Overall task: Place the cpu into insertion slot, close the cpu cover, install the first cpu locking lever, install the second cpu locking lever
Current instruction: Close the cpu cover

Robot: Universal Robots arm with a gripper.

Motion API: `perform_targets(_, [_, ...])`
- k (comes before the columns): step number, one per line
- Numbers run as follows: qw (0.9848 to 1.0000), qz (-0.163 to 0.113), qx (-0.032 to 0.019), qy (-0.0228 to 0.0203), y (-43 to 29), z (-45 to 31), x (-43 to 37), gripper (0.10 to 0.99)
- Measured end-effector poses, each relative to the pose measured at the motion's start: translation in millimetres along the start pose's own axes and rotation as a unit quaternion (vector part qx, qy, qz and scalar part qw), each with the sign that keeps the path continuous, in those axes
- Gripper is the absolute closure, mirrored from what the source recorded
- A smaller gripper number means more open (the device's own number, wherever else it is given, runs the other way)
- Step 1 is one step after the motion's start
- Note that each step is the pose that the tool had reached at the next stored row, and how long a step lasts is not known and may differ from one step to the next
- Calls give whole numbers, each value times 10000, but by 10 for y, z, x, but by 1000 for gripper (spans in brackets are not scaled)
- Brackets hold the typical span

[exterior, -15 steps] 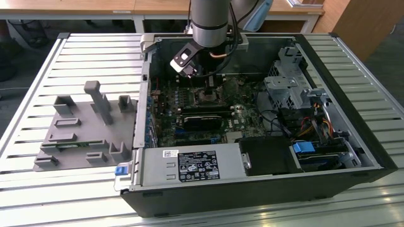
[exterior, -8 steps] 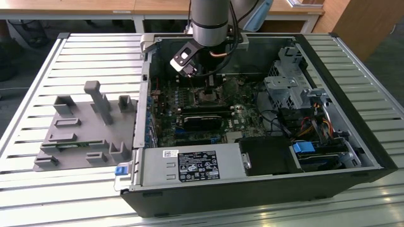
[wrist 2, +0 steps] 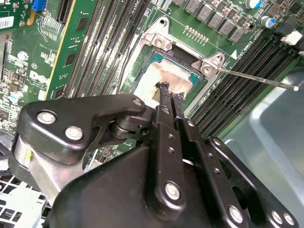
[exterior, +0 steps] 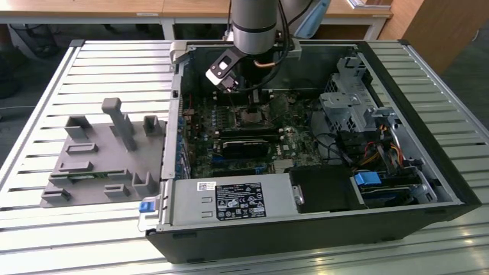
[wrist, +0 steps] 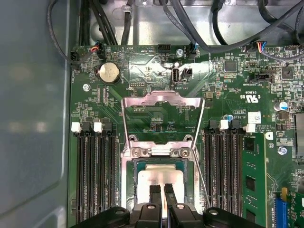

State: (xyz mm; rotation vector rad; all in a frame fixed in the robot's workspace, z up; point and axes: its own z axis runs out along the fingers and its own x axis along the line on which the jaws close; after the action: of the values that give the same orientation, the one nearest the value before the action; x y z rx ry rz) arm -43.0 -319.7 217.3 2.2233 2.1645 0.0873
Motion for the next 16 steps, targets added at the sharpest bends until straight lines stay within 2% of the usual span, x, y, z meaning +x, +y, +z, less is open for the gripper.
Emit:
perform_targets(10, [10000,9,0,1,4,-52,1,918])
perform_targets(16, [10000,10,-1,2,11,-166,3,918])
